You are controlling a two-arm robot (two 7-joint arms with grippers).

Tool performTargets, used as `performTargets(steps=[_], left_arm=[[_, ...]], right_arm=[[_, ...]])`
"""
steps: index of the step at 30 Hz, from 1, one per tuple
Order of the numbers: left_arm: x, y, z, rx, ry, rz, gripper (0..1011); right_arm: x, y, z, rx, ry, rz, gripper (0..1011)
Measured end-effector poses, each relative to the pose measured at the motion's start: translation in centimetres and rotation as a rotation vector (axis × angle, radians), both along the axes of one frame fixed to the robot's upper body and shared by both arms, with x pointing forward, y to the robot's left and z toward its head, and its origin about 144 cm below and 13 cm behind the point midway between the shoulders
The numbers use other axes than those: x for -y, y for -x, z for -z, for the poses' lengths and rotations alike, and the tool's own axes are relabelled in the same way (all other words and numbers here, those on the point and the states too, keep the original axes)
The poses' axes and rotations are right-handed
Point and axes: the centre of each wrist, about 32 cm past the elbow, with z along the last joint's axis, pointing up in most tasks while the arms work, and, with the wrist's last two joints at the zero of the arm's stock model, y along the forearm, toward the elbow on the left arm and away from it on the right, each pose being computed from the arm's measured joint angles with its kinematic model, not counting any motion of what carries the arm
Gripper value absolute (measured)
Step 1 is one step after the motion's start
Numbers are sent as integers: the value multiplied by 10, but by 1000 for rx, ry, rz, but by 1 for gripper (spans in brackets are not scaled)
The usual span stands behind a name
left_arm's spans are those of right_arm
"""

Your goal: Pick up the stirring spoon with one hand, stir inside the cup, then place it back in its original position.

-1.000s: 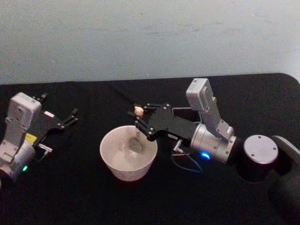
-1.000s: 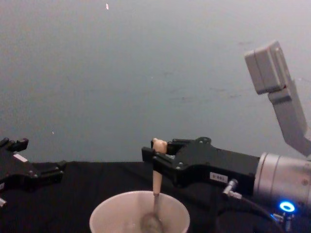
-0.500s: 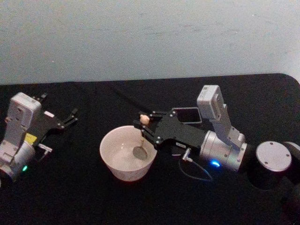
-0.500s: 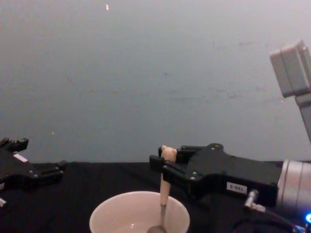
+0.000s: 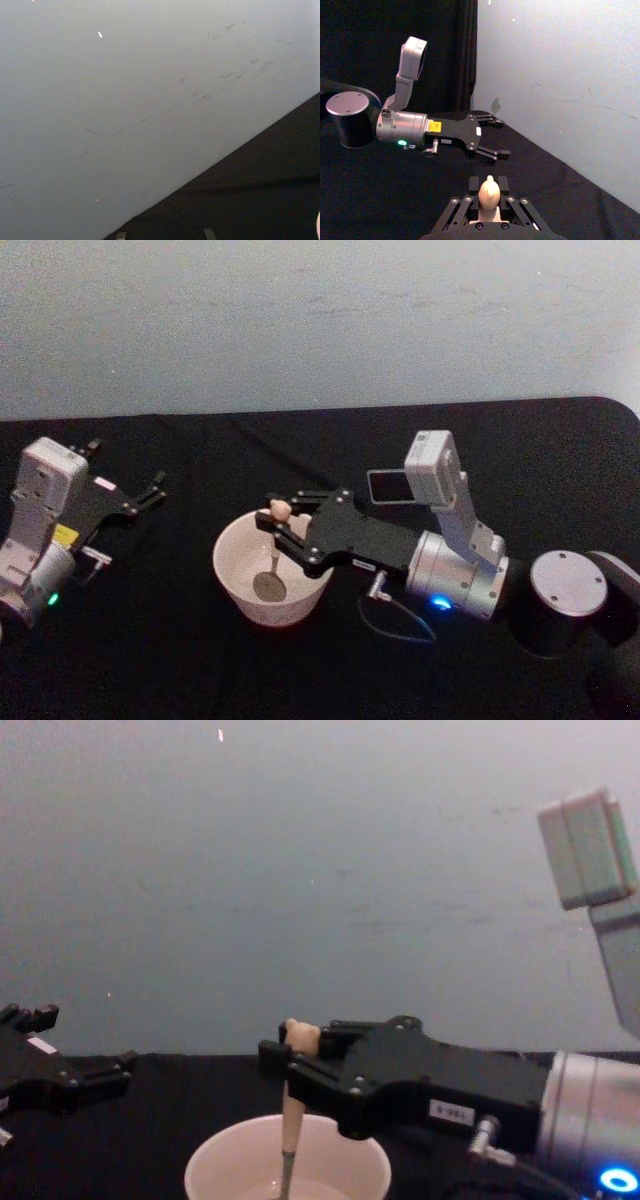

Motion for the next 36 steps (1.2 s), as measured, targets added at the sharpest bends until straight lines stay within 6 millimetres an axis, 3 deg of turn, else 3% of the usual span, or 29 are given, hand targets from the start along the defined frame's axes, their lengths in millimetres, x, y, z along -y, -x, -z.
performTargets(steps=[8, 16, 36], left_arm=[[0, 0, 0, 0, 0, 0, 1001], [0, 0, 0, 0, 0, 0, 1001], [0, 0, 0, 0, 0, 0, 1001]], right_arm=[[-13, -14, 2, 12, -4, 29, 214], [-13, -28, 3, 27, 6, 84, 214], [-5, -31, 3, 29, 10, 114, 214]])
